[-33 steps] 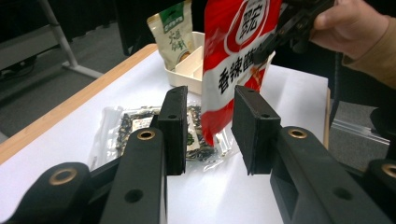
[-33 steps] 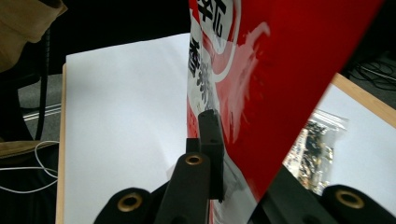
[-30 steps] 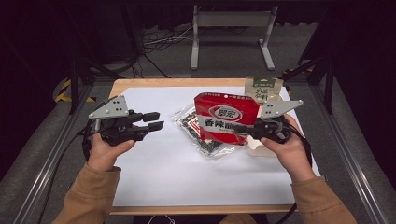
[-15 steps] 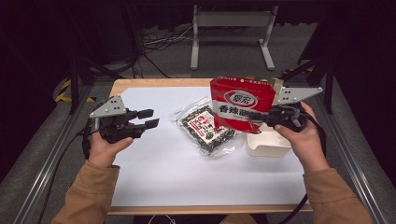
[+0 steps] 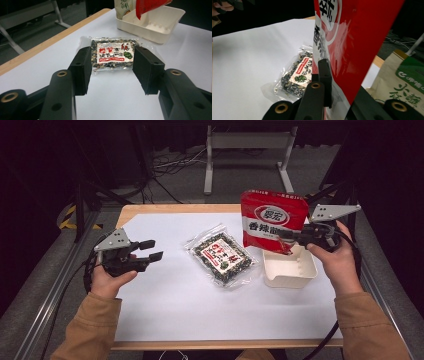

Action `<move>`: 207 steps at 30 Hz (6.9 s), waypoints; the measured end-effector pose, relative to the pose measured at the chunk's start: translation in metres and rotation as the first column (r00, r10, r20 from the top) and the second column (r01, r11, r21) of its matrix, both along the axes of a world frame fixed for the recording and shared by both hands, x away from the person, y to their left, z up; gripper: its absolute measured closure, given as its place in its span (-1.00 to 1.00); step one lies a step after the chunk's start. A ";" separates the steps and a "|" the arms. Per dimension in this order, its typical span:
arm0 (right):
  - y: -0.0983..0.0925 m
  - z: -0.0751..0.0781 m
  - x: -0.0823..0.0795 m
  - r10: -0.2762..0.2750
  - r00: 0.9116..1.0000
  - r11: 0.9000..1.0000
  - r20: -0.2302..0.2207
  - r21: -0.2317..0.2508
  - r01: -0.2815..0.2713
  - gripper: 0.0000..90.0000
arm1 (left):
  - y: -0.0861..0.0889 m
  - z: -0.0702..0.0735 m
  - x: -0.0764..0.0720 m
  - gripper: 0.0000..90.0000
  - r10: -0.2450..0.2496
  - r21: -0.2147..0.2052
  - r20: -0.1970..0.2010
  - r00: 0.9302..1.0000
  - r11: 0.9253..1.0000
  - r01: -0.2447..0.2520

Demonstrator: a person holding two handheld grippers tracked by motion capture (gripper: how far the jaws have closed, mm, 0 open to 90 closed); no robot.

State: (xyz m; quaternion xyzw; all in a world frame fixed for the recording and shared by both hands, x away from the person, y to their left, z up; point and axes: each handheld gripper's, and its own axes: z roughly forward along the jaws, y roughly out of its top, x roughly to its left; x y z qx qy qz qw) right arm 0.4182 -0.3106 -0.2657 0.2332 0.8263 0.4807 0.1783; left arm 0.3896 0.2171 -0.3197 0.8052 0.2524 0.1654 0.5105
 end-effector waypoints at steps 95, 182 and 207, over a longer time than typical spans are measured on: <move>-0.049 -0.088 0.078 -0.281 0.958 0.948 -0.047 -0.170 0.270 0.99 | 0.026 -0.037 0.022 -0.29 0.110 -0.048 -0.142 0.984 0.992 -0.118; 0.009 -0.065 -0.054 -0.207 0.977 0.974 -0.047 0.079 0.211 0.09 | -0.041 -0.062 0.063 -0.50 0.176 0.084 -0.293 0.940 0.984 -0.158; 0.022 -0.067 -0.057 -0.140 0.990 0.988 -0.017 0.063 0.141 0.13 | -0.062 -0.082 0.115 -0.39 0.287 0.075 -0.299 0.910 0.958 -0.277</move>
